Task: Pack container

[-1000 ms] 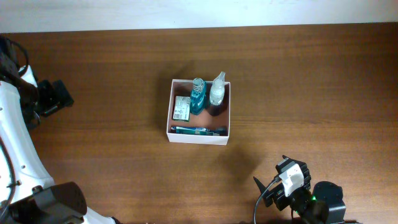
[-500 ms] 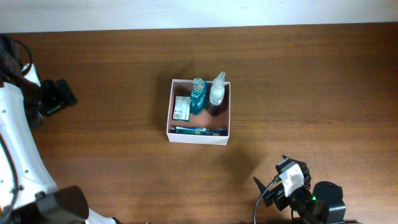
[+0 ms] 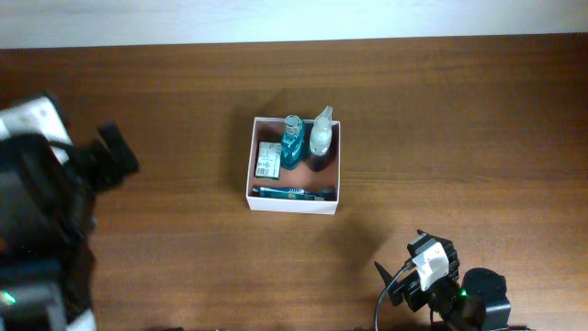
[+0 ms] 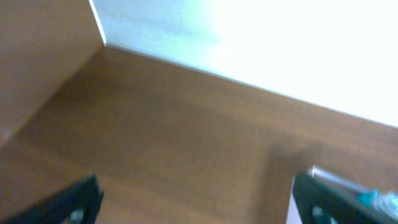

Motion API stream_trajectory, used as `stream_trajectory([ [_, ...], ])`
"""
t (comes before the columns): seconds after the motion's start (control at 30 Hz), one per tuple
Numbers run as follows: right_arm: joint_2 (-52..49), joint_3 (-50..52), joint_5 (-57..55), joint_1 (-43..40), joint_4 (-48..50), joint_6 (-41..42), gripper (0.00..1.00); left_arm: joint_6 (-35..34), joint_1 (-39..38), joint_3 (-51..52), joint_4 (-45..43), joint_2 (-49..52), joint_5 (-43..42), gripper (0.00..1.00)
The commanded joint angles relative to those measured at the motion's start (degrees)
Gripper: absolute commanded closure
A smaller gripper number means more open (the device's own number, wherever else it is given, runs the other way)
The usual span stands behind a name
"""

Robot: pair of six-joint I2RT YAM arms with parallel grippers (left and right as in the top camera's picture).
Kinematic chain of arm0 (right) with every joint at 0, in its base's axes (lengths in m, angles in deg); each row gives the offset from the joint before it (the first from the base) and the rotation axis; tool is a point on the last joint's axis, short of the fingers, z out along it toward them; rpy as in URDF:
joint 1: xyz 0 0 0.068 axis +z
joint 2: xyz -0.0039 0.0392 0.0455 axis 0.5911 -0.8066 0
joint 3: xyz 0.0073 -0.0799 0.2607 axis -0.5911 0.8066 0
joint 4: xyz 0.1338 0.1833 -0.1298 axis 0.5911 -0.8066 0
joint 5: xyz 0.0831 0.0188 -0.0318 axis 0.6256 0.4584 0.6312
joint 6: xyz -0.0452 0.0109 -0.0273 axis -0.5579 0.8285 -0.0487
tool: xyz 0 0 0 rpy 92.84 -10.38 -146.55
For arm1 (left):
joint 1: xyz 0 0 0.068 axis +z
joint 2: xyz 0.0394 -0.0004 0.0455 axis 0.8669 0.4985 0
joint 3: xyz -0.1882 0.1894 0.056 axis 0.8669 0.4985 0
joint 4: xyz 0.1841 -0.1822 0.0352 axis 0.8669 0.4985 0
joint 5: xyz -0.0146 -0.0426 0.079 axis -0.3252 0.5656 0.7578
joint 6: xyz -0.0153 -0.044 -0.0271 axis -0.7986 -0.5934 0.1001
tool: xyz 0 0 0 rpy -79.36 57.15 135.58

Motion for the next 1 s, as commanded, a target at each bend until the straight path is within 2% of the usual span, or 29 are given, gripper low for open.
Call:
stream_trajectory([
  [0.0,0.52,0.31,0.48,-0.48,0.15,0.68,0.01,0.76,-0.81,20.92,-11.76,-12.55,0.37,0.0],
  [0.13,0.52,0.31,0.48,-0.48,0.15,0.68,0.01,2.75,-0.81,36.33,-18.95,-22.97,-3.87,0.0],
  [0.27,0.52,0.31,0.48,-0.48,0.15,0.68,0.01,2.84,-0.81,49.05,-20.74,-32.02,-5.35,0.0],
  [0.43,0.52,0.31,0.48,-0.48,0.15,0.68,0.01,2.89,-0.81,58.16,-20.92,-40.68,-5.33,0.0],
  [0.6,0.52,0.31,0.48,-0.48,0.15,0.68,0.01,6.45,-0.81,63.76,-21.0,-46.66,-8.35,0.0],
  [0.97,0.52,0.31,0.48,-0.48,0.15,0.68,0.01,6.51,-2.08,69.16,-20.92,-55.3,-7.45,0.0],
])
